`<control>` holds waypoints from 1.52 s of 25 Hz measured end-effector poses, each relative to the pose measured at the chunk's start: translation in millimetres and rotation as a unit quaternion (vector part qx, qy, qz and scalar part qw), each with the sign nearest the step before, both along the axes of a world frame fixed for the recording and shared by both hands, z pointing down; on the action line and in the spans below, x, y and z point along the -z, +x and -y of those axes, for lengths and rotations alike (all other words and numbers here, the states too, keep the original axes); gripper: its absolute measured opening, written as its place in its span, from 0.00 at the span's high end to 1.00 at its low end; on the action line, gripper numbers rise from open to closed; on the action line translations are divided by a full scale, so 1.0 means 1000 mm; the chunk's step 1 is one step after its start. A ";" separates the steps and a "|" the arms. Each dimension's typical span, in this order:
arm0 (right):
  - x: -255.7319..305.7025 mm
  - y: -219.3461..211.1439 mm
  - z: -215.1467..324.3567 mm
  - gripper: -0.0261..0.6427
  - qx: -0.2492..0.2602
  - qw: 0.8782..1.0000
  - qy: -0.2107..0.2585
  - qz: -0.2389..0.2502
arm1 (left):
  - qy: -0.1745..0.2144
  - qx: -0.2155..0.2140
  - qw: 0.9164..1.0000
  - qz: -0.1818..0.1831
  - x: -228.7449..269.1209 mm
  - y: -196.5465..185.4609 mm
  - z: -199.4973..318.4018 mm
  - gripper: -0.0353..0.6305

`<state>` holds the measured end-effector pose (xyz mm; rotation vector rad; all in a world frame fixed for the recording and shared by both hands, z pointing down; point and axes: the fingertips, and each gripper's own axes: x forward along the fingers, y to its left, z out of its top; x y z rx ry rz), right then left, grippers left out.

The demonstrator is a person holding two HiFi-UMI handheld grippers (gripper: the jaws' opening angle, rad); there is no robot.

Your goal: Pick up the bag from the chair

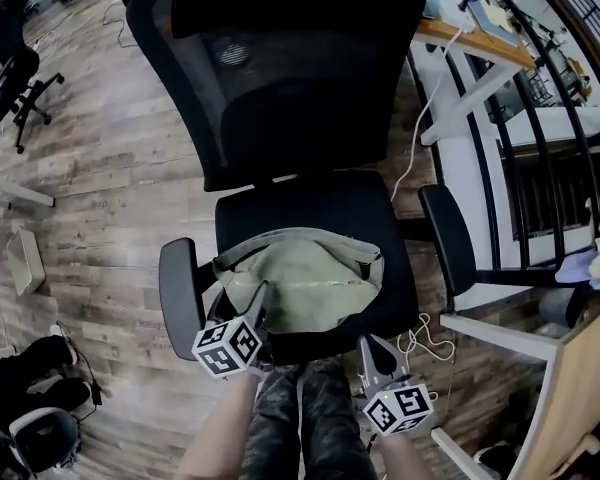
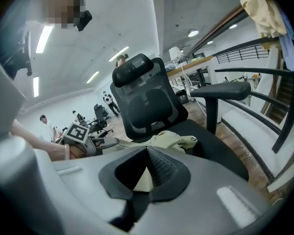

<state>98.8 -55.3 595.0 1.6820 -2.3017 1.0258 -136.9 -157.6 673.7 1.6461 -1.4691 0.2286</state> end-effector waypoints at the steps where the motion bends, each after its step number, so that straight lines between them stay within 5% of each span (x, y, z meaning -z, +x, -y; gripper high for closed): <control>1: -0.006 0.002 0.003 0.95 -0.005 1.000 -0.008 0.008 | 0.006 -0.001 1.000 -0.010 -0.001 -0.003 0.003 0.35; 4: -0.017 0.008 0.013 0.81 -0.021 0.999 -0.027 0.043 | 0.031 -0.002 0.999 -0.032 0.002 -0.004 0.007 0.38; 8: -0.028 0.018 0.030 0.74 -0.063 0.992 -0.042 0.103 | 0.059 -0.001 0.998 -0.025 0.012 -0.001 0.007 0.56; 13: -0.040 0.022 0.052 0.62 -0.119 0.966 -0.064 0.218 | 0.087 -0.026 0.996 -0.001 0.024 0.011 -0.001 0.83; 21: -0.057 0.038 0.081 0.53 -0.186 0.942 -0.078 0.268 | 0.094 -0.031 0.995 -0.012 0.028 0.015 -0.003 0.86; 25: -0.068 0.032 0.091 0.53 -0.182 0.929 -0.105 0.306 | 0.094 -0.032 0.995 -0.011 0.029 0.017 -0.007 0.86; 27: -0.066 0.027 0.097 0.54 -0.171 0.930 -0.106 0.308 | 0.095 -0.034 0.995 -0.011 0.029 0.019 -0.008 0.86; 33: -0.040 0.014 0.104 0.75 -0.093 0.960 -0.073 0.255 | 0.092 -0.033 0.995 -0.023 0.033 0.023 -0.008 0.86; 38: -0.013 0.002 0.105 0.79 -0.046 0.963 -0.053 0.261 | 0.098 -0.042 0.993 -0.051 0.047 0.033 -0.004 0.87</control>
